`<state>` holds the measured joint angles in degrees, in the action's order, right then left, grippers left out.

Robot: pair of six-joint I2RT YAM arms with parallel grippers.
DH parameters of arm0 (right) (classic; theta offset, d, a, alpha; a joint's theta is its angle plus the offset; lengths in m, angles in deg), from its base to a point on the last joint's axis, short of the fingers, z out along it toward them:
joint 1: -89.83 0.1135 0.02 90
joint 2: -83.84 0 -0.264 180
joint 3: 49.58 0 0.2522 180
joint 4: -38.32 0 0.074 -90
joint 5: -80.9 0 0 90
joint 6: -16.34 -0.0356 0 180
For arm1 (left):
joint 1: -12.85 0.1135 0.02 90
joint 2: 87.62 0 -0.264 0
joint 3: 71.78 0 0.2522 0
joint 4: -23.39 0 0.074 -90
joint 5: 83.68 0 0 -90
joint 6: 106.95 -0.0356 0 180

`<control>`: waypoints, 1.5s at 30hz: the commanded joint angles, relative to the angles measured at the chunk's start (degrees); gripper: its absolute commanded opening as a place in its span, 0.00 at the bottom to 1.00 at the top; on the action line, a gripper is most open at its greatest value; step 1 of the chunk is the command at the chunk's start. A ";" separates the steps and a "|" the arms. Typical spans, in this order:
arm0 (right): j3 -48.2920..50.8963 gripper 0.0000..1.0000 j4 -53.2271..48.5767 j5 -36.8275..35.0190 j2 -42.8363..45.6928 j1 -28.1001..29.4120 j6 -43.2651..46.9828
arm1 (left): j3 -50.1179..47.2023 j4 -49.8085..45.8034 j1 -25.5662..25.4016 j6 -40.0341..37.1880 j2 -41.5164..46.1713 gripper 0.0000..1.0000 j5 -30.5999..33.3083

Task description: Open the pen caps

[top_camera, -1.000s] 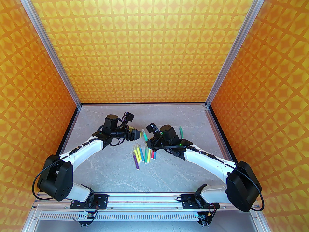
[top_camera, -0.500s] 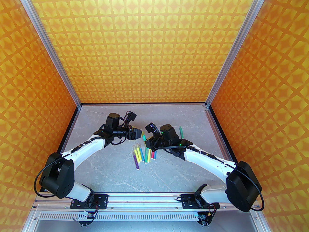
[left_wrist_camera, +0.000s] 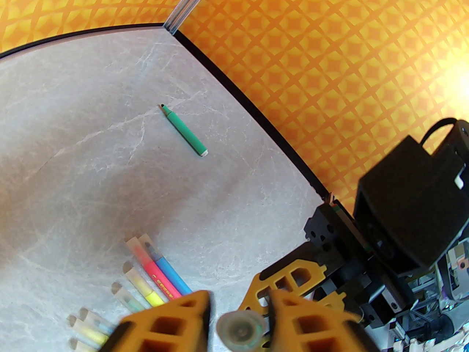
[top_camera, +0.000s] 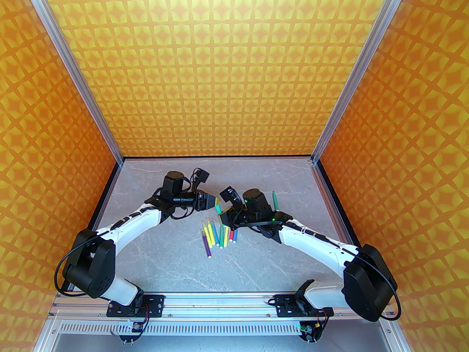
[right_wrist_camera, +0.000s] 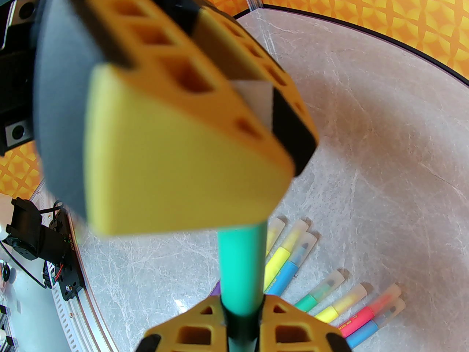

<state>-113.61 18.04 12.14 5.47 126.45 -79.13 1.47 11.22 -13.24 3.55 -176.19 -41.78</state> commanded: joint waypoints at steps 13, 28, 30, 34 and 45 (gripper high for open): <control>5.29 0.35 11.74 -1.19 0.89 0.20 -2.62 | 1.43 3.02 -0.69 2.45 -0.44 0.01 -2.99; 6.83 0.02 10.70 -0.18 2.42 0.20 -1.76 | 0.88 4.57 -0.46 3.51 2.00 0.00 -2.30; 8.45 0.00 9.77 -0.50 4.22 0.20 -1.41 | 1.60 4.33 -0.15 4.21 2.09 0.00 -0.40; 12.04 0.00 8.25 -1.65 8.69 0.16 -0.67 | 3.07 4.74 1.24 7.59 2.13 0.00 3.08; 18.11 0.00 8.57 -3.69 14.43 0.16 0.55 | 8.48 2.97 3.41 12.83 1.48 0.00 3.62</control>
<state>-99.35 34.08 8.14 18.26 126.83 -80.36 5.27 12.01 -15.08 13.99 -176.06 -46.61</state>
